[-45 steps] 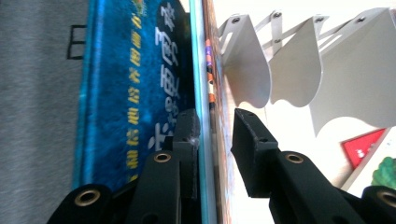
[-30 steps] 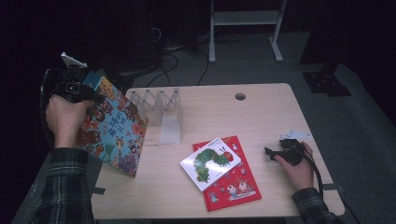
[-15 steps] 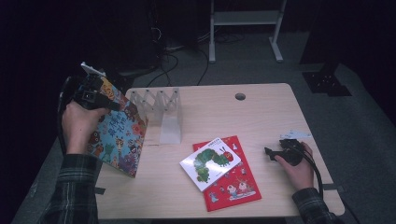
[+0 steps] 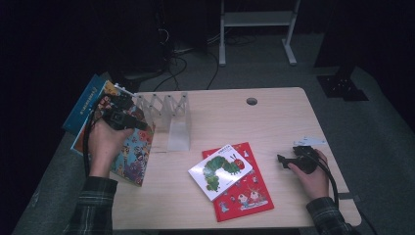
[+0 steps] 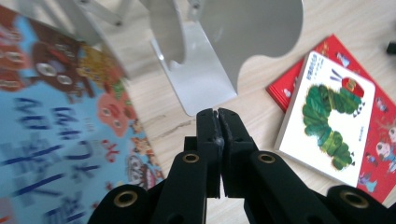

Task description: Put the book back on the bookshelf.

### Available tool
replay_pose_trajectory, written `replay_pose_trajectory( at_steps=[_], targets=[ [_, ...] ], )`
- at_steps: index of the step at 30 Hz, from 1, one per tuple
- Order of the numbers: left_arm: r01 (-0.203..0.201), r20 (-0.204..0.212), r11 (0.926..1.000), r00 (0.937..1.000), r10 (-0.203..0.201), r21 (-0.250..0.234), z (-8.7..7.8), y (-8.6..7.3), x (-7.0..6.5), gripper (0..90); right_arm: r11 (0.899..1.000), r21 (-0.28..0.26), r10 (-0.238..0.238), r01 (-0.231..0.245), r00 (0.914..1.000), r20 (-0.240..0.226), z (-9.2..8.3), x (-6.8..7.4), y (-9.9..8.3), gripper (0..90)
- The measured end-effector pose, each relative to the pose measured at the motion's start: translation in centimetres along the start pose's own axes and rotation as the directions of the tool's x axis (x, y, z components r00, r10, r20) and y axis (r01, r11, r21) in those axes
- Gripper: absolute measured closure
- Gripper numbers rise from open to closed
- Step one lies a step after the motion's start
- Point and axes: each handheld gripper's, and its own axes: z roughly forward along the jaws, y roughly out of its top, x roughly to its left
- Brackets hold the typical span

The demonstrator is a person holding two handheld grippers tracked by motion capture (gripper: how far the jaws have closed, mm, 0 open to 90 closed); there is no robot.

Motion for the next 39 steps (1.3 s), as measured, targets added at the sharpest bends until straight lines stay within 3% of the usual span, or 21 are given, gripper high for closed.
replay_pose_trajectory(
  at_steps=[9,15,19,24,30,35,39],
  targets=[
    [-0.070,0.038,0.9973,0.9969,0.070,0.022,3.2,-0.6,-2.8,78.3,1.000,0.000,0.000,0.000,1.0000,0.000,0.0,0.0,0.0,23.2],
    [-0.117,0.038,0.9930,0.9924,0.117,0.014,5.1,-1.3,-4.2,62.4,1.000,0.000,-0.001,0.001,1.0000,0.000,0.0,0.0,0.0,22.9],
    [-0.130,0.034,0.9915,0.9909,0.130,-0.011,6.5,-2.2,-4.8,52.5,1.000,0.002,-0.006,0.006,1.0000,-0.002,0.1,0.0,0.0,20.6],
    [-0.147,0.045,0.9891,0.9881,0.147,-0.003,8.1,-3.1,-5.3,41.8,1.000,0.004,-0.007,0.007,1.0000,-0.003,0.1,0.0,0.0,19.4],
    [-0.164,0.094,0.9865,0.9820,0.163,-0.004,10.4,-4.3,-5.8,32.1,1.000,0.005,-0.003,0.003,1.0000,-0.001,0.0,0.0,0.0,19.2],
    [-0.201,0.146,0.9796,0.9693,0.198,0.005,12.1,-5.3,-6.3,27.2,1.000,0.015,-0.014,0.014,0.9999,-0.006,-0.3,0.3,0.0,27.5],
    [-0.226,0.151,0.9740,0.9630,0.223,0.003,13.3,-6.0,-6.5,21.8,0.999,0.023,-0.031,0.032,0.9994,-0.014,-0.6,0.7,0.1,29.4]
  ],
)
